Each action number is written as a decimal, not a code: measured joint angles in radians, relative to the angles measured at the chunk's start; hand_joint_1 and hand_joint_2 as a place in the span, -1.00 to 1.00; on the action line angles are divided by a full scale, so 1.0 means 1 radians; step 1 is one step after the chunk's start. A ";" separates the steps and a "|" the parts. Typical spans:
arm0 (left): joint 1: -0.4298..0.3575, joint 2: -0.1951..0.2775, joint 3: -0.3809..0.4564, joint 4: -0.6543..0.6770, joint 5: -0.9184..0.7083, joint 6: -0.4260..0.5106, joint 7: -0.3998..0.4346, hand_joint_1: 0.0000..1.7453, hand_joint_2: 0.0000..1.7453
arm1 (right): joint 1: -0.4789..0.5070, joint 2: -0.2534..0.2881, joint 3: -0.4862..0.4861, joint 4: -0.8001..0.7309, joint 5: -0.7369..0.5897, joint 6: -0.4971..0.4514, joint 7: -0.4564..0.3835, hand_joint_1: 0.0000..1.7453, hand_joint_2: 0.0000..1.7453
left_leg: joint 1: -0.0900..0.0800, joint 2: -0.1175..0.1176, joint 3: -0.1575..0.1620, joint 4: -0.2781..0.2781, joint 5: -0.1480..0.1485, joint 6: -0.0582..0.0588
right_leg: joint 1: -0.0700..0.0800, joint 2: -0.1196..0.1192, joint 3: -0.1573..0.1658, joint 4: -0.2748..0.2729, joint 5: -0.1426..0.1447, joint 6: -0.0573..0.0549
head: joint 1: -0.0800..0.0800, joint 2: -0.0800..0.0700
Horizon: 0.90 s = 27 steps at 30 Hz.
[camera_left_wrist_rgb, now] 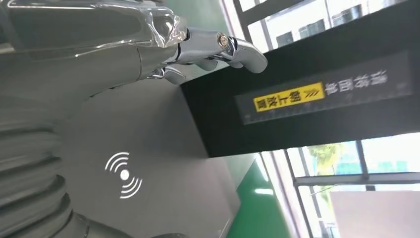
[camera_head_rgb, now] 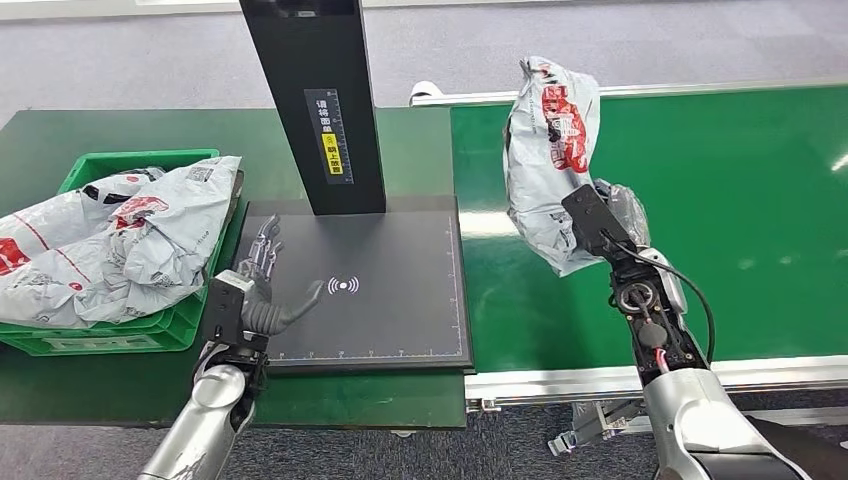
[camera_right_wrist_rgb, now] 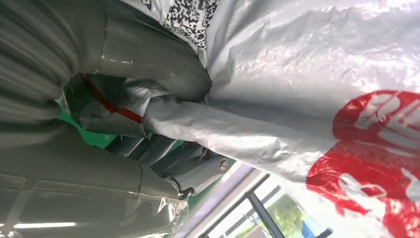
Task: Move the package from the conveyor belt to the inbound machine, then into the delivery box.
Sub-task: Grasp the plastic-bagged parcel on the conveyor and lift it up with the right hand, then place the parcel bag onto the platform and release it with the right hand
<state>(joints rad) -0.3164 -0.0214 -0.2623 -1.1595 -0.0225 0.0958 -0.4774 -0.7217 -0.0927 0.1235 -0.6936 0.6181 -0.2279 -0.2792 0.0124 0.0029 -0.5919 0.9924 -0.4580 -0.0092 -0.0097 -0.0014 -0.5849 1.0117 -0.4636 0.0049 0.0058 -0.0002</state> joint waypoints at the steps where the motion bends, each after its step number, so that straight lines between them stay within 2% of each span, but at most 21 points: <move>1: 0.001 0.000 0.001 -0.004 0.000 0.002 -0.001 -1.00 1.00 | 0.005 0.002 -0.004 -0.012 -0.003 -0.001 0.000 1.00 1.00 | 0.000 0.000 0.000 0.000 0.000 0.000 | 0.000 0.000 0.000 0.000 0.000 0.000 | 0.000 0.000; 5: 0.003 0.003 0.001 -0.014 0.001 0.009 -0.005 -1.00 1.00 | 0.019 0.007 -0.015 -0.044 -0.014 -0.007 -0.009 1.00 1.00 | 0.000 0.000 0.000 0.000 0.000 0.000 | 0.000 0.000 0.000 0.000 0.000 0.000 | 0.000 0.000; 10: 0.004 0.005 0.001 -0.023 0.026 0.041 -0.027 -1.00 1.00 | 0.033 0.010 -0.024 -0.081 -0.097 -0.050 -0.076 1.00 1.00 | 0.000 0.000 0.000 0.000 0.000 0.000 | 0.000 0.000 0.000 0.000 0.000 0.000 | 0.000 0.000; 17: 0.001 0.007 0.001 -0.024 0.060 0.061 -0.048 -1.00 1.00 | 0.082 0.017 -0.042 -0.193 -0.219 -0.216 -0.241 1.00 1.00 | 0.000 0.000 0.000 0.000 0.000 0.000 | 0.000 0.000 0.000 0.000 0.000 0.000 | 0.000 0.000; 19: -0.002 0.008 0.001 -0.024 0.070 0.070 -0.060 -1.00 1.00 | 0.098 0.019 -0.030 -0.227 -0.180 -0.222 -0.267 1.00 1.00 | 0.000 0.001 0.000 0.000 0.000 0.000 | 0.000 0.000 0.000 0.000 0.000 0.000 | 0.000 0.000; 22: -0.013 0.009 0.000 -0.020 0.084 0.074 -0.075 -1.00 1.00 | 0.115 0.017 0.049 -0.259 -0.026 -0.168 -0.268 1.00 1.00 | 0.000 0.003 0.000 0.000 0.000 0.000 | 0.000 0.001 0.000 0.000 0.000 0.000 | 0.000 0.000; 24: -0.023 0.009 0.000 -0.016 0.086 0.072 -0.078 -1.00 1.00 | 0.122 0.019 0.131 -0.266 0.075 -0.112 -0.242 1.00 1.00 | 0.000 0.003 0.001 0.000 0.000 0.000 | 0.000 0.002 0.000 0.000 0.000 0.000 | 0.000 0.000; 27: -0.032 0.008 0.000 -0.010 0.087 0.063 -0.079 -1.00 1.00 | 0.123 0.025 0.269 -0.254 0.191 0.010 -0.161 1.00 1.00 | 0.001 0.002 0.001 0.000 0.000 0.000 | 0.001 0.001 -0.001 0.000 0.000 0.000 | 0.000 0.000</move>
<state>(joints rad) -0.3479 -0.0134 -0.2625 -1.1694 0.0645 0.1589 -0.5565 -0.5983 -0.0672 0.3930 -0.9479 0.8086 -0.2183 -0.4398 0.0131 0.0053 -0.5909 0.9921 -0.4581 -0.0095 -0.0089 -0.0001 -0.5854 1.0119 -0.4636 0.0047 0.0057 -0.0001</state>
